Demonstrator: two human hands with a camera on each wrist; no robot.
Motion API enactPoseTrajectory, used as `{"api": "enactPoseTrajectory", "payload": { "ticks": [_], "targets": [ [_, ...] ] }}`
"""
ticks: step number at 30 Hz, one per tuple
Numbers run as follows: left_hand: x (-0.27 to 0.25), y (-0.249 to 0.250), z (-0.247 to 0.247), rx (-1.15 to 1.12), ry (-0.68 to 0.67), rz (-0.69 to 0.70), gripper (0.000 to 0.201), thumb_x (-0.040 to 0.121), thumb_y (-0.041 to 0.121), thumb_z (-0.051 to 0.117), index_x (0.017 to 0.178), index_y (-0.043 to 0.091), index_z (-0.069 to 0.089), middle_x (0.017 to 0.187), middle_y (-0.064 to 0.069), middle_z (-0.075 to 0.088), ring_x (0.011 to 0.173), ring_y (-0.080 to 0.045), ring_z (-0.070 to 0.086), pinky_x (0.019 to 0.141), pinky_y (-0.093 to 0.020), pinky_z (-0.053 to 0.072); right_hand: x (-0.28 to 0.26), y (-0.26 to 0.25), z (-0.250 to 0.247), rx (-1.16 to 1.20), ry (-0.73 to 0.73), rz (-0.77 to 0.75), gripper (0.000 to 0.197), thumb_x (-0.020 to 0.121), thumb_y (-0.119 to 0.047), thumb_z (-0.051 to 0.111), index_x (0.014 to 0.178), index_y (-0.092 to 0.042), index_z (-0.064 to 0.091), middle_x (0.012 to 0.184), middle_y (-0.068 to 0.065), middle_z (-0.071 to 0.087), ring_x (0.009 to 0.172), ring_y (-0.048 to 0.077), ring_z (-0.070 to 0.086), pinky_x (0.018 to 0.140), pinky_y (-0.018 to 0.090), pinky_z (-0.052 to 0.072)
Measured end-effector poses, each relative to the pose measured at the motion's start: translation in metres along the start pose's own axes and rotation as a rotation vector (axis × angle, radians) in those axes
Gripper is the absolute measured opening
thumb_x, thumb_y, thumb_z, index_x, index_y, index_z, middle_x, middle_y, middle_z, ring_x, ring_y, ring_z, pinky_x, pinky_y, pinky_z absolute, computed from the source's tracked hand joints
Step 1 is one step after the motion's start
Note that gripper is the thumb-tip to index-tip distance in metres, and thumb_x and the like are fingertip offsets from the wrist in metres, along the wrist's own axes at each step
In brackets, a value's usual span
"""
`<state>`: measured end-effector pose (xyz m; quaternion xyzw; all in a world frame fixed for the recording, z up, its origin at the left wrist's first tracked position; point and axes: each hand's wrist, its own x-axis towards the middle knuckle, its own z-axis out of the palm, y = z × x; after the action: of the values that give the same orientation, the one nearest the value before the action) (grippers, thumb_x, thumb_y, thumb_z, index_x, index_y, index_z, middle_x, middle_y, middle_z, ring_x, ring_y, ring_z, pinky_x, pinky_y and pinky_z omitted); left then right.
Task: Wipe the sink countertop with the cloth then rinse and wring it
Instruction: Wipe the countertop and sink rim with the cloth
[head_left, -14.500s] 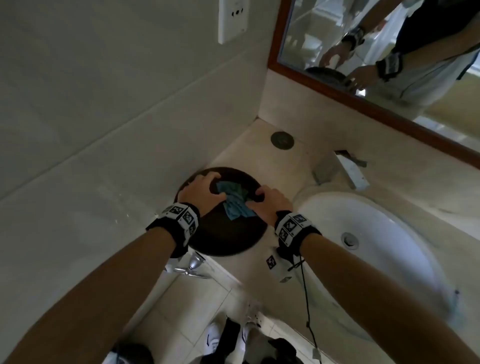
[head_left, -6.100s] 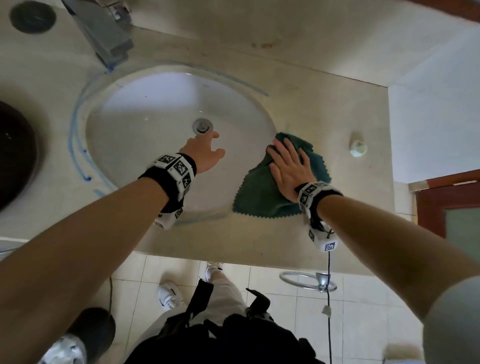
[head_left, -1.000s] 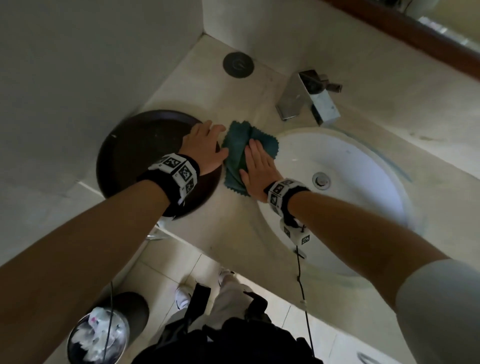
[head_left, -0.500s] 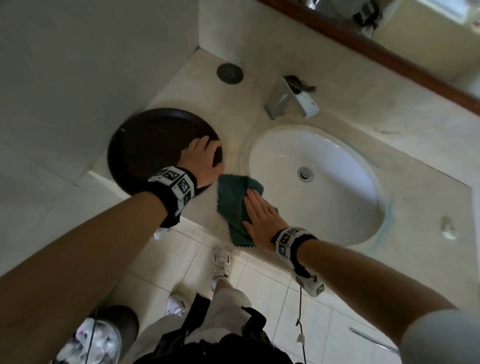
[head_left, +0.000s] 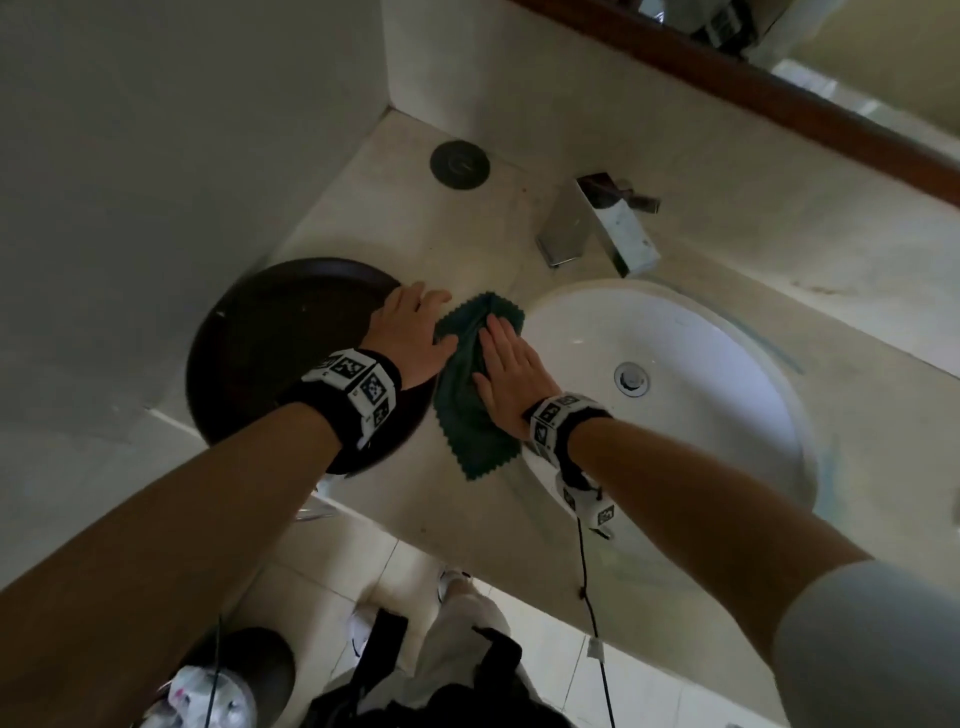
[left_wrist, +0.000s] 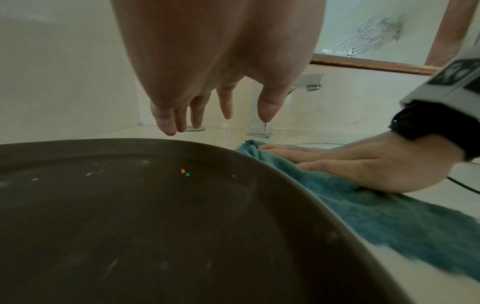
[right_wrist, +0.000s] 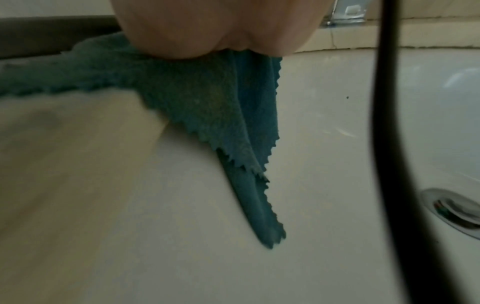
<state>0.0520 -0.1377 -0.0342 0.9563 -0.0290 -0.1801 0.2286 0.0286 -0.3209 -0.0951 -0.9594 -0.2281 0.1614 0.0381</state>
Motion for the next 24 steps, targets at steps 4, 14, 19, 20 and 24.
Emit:
{"api": "enactPoseTrajectory", "payload": {
  "ticks": [4, 14, 19, 20, 24],
  "targets": [
    [0.032, 0.016, 0.0, -0.011, 0.002, -0.034, 0.059, 0.093, 0.038, 0.049, 0.146, 0.022, 0.028, 0.158, -0.011, 0.018, 0.147, -0.029, 0.012, 0.117, -0.049, 0.018, 0.032, 0.021, -0.01, 0.006, 0.023, 0.019, 0.064, 0.102, -0.037, 0.021, 0.152, -0.002, 0.001, 0.161, 0.015, -0.005, 0.149, 0.028, -0.002, 0.121, 0.037, 0.0],
    [0.064, 0.035, -0.003, -0.055, 0.014, 0.005, 0.056, 0.094, 0.037, 0.048, 0.145, 0.024, 0.029, 0.157, -0.012, 0.019, 0.145, -0.029, 0.015, 0.117, -0.045, 0.017, 0.066, 0.053, -0.017, 0.034, 0.076, 0.253, 0.067, 0.102, -0.041, 0.018, 0.152, -0.001, 0.001, 0.161, 0.017, -0.003, 0.149, 0.029, 0.0, 0.122, 0.04, 0.002],
    [0.07, 0.041, 0.001, -0.064, -0.016, 0.039, 0.057, 0.093, 0.037, 0.049, 0.144, 0.021, 0.03, 0.153, -0.012, 0.027, 0.142, -0.031, 0.021, 0.115, -0.046, 0.023, 0.061, 0.034, -0.01, 0.206, 0.138, 0.496, 0.071, 0.101, -0.044, 0.022, 0.151, 0.002, 0.0, 0.16, 0.02, 0.001, 0.149, 0.033, 0.001, 0.122, 0.042, 0.001],
    [0.071, 0.042, 0.0, -0.066, -0.021, 0.043, 0.056, 0.093, 0.037, 0.049, 0.143, 0.021, 0.031, 0.152, -0.012, 0.029, 0.141, -0.031, 0.024, 0.114, -0.047, 0.024, 0.064, 0.033, -0.011, 0.234, 0.148, 0.53, 0.072, 0.101, -0.044, 0.023, 0.151, 0.002, 0.0, 0.16, 0.02, 0.0, 0.149, 0.033, 0.001, 0.122, 0.041, 0.0],
    [0.083, 0.045, -0.003, -0.064, -0.042, 0.067, 0.056, 0.092, 0.037, 0.05, 0.143, 0.021, 0.032, 0.151, -0.011, 0.031, 0.14, -0.031, 0.025, 0.113, -0.048, 0.026, 0.078, 0.04, -0.022, 0.272, 0.134, 0.631, 0.071, 0.101, -0.044, 0.022, 0.151, 0.001, -0.001, 0.16, 0.02, -0.003, 0.149, 0.033, -0.002, 0.121, 0.04, -0.003]
  ]
}}
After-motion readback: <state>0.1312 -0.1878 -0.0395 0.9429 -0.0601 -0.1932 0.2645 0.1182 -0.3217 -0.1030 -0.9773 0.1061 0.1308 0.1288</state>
